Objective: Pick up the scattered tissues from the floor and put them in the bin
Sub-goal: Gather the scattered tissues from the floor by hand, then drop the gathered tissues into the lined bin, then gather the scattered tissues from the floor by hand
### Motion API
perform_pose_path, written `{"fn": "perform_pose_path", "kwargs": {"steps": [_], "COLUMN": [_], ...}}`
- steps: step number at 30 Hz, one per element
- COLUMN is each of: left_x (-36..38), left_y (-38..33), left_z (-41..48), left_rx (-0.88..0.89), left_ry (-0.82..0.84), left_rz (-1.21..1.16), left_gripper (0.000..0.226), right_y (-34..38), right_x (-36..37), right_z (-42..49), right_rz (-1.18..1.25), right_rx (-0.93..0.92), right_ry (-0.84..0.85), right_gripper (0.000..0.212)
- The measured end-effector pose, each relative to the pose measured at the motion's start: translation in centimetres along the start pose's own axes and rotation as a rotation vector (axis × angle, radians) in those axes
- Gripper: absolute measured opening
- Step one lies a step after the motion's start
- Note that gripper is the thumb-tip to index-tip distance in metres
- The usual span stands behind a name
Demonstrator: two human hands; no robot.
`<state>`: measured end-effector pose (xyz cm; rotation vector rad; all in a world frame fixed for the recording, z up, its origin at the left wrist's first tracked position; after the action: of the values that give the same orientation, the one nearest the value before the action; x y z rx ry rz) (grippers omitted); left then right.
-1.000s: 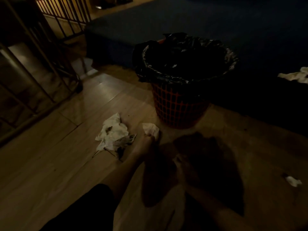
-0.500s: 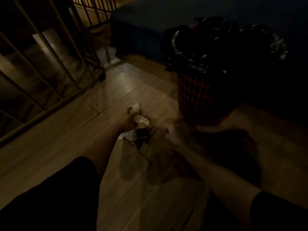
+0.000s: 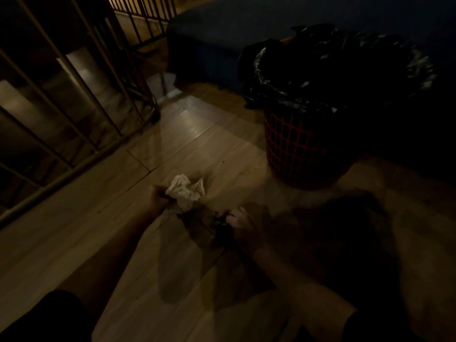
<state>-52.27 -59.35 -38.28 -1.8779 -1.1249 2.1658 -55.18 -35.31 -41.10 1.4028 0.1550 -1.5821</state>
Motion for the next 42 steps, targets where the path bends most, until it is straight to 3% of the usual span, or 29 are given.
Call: {"fn": "perform_pose_path", "kwargs": {"steps": [4,6,11,15,18,21,23,27,30,33,35,39,42], "left_x": [-4.0,-6.9,-12.2,-14.6,-13.3,-8.1,-5.1,-4.8,-2.1,4.8,11.5,25.6,34.9], "left_y": [-5.9,-10.7,-25.6,-36.1,-41.8,-44.5,-45.4,-51.5,-57.5,-62.5,-64.0,-62.5,-58.6], "left_z": [-0.2,0.2,0.7,0.7,1.1,2.6,2.8,-0.8,-6.6,-13.1,-17.4,-26.0,-30.5], "left_rx": [0.033,0.134,0.481,0.614,0.613,0.554,0.532,0.698,0.904,1.03,1.037,1.14,1.172], "left_ry": [-0.03,-0.095,-0.203,-0.285,-0.244,0.002,0.095,-0.195,-0.246,-0.114,0.065,0.441,0.758], "left_rz": [-0.017,0.044,0.023,-0.099,-0.121,0.094,0.226,-0.005,-0.157,-0.182,-0.09,0.042,0.177], "left_gripper": [0.007,0.003,0.009,0.019,0.02,0.014,0.037,0.021,0.018,0.019,0.024,0.03,0.028], "right_y": [-2.0,-2.4,2.5,1.8,-1.8,-5.1,-4.9,-6.3,-11.5,-17.0,-20.9,-24.1,-24.3], "right_x": [-4.3,-7.8,-24.4,-33.9,-36.3,-36.3,-37.6,-42.0,-42.8,-41.1,-38.9,-35.9,-33.9], "right_z": [-0.8,-0.3,2.7,5.2,6.8,7.0,6.1,0.5,-7.3,-17.4,-24.9,-40.6,-47.9], "right_rz": [0.282,0.298,0.278,0.081,-0.022,-0.054,-0.012,-0.025,-0.079,-0.167,-0.25,-0.336,-0.331], "right_rx": [0.329,0.425,0.196,0.211,0.341,0.451,0.421,0.412,0.587,0.79,0.957,1.432,1.614], "right_ry": [-0.071,-0.081,-0.491,-0.731,-0.69,-0.482,-0.48,-0.675,-0.72,-0.698,-0.573,-0.372,-0.218], "right_gripper": [0.04,0.027,0.02,0.016,0.016,0.016,0.026,0.028,0.024,0.02,0.021,0.037,0.054]}}
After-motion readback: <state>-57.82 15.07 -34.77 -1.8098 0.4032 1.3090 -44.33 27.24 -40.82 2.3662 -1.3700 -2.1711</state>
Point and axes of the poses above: each hand's wrist, its own z-axis towards the middle knuckle, its own x-axis out of the palm, y = z × x, the point moved 9 cm from there along z, towards the middle knuckle, and after that the axes turned 6 degrees about -y, right-handed, at the moved point
